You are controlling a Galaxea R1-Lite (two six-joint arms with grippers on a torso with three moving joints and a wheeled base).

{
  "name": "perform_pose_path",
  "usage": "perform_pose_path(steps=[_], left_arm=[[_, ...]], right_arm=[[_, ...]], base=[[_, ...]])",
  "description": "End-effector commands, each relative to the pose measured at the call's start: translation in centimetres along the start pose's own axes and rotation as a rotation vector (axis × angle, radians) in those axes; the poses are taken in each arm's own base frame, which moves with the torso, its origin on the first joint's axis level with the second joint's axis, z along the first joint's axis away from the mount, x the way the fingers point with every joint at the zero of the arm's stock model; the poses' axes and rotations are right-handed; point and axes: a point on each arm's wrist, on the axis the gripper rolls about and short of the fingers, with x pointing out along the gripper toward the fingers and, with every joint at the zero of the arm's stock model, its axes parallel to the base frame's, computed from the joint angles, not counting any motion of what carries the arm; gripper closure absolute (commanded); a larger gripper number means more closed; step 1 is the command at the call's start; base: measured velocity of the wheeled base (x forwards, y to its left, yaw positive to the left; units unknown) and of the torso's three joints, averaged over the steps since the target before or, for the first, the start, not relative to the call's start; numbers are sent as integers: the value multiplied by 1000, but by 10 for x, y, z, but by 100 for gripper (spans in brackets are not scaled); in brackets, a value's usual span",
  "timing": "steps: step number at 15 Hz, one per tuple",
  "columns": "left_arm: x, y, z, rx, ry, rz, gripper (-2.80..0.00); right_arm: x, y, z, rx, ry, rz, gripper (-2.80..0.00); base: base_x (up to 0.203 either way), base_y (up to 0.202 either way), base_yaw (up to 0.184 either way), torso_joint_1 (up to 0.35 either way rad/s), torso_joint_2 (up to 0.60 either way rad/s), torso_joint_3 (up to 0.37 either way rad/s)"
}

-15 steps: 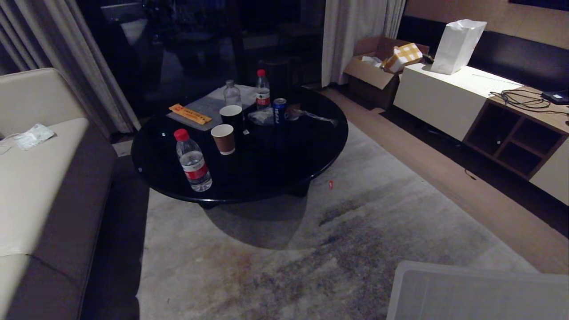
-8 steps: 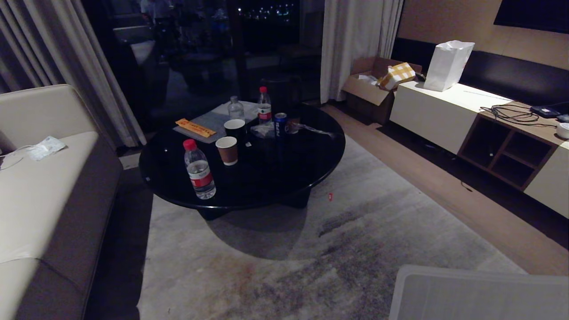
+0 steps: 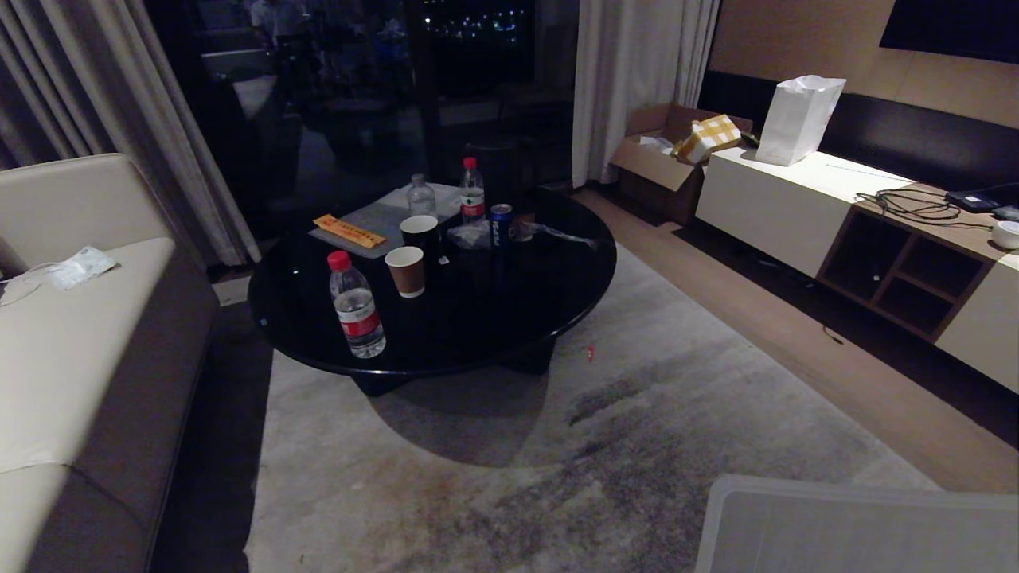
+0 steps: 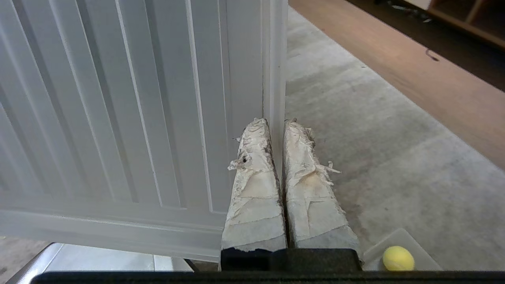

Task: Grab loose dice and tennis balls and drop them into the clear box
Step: Close the lid

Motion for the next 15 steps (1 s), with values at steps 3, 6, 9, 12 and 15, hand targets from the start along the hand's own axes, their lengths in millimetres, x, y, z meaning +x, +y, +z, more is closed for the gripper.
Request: perform_pose_path(steps=[3, 6, 9, 12, 15], left_arm=[[0, 0, 0, 1, 3, 1, 0], [0, 0, 0, -1, 3, 1, 0], [0, 0, 0, -3, 3, 1, 0], [0, 0, 0, -7, 3, 3, 0], [0, 0, 0, -9, 3, 3, 0]], right_arm=[[0, 0, 0, 1, 2, 0, 0], [0, 0, 0, 1, 3, 0, 0], [0, 0, 0, 1, 3, 0, 0], [0, 0, 0, 1, 3, 0, 0], [0, 0, 0, 1, 3, 0, 0]], base=[[2, -1, 56, 3, 1, 3], [4, -6, 164, 2, 5, 3], [0, -9, 163, 5, 1, 4], [0, -7, 135, 4, 4, 1], [0, -1, 18, 1, 1, -1]])
